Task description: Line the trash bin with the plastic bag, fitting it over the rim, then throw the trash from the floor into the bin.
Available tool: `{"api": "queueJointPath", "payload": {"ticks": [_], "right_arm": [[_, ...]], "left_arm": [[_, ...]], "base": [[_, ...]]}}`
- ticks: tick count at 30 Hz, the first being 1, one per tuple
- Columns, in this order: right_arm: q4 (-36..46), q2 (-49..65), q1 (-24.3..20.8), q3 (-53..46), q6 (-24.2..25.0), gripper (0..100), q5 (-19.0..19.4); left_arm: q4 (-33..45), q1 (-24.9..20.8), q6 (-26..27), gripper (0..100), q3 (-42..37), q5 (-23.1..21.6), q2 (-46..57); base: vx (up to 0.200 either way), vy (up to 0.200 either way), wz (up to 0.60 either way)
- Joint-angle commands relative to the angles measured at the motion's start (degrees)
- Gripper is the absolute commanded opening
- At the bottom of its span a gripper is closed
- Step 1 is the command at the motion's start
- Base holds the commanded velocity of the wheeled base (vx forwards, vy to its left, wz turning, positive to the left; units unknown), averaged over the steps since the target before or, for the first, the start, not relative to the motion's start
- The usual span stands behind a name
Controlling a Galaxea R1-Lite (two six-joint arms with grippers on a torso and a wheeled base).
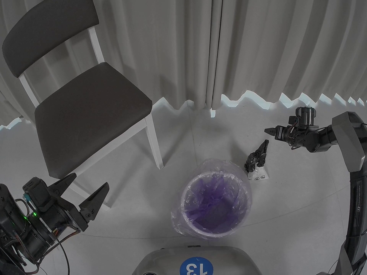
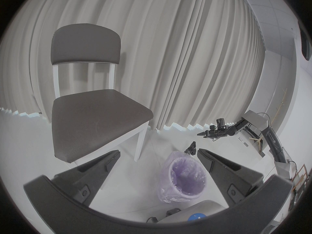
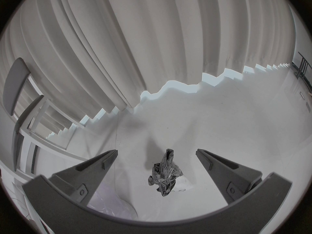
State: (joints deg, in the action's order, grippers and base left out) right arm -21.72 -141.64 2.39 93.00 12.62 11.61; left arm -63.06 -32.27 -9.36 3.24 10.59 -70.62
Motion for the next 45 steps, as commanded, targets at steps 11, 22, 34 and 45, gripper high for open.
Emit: {"api": "queueJointPath", "payload": {"ticks": [11,22,34,45], "right_arm": [[-0.60,-2.59,-0.46,0.51,-0.14,100,-0.09],[-2.80,-6.80,-0.90,2.80,0.74,100,2.02],[-14.75,-8.74,-0.90,0.16,-2.86,100,-0.18],[-19.23,-14.36,-1.25,0.43,-5.50,100,-0.27]], "left_arm": [[0.66,1.86,-0.04,100,-0.34,0.48,0.13],[0.04,4.14,-0.13,100,3.35,0.74,-1.10],[-4.53,1.16,-1.10,100,2.65,1.54,-4.35],[-9.71,-1.13,-1.10,100,0.19,4.70,-7.69]], "base": [[0.000,0.000,0.00],[0.000,0.000,0.00],[0.000,0.000,0.00],[0.000,0.000,0.00]]}}
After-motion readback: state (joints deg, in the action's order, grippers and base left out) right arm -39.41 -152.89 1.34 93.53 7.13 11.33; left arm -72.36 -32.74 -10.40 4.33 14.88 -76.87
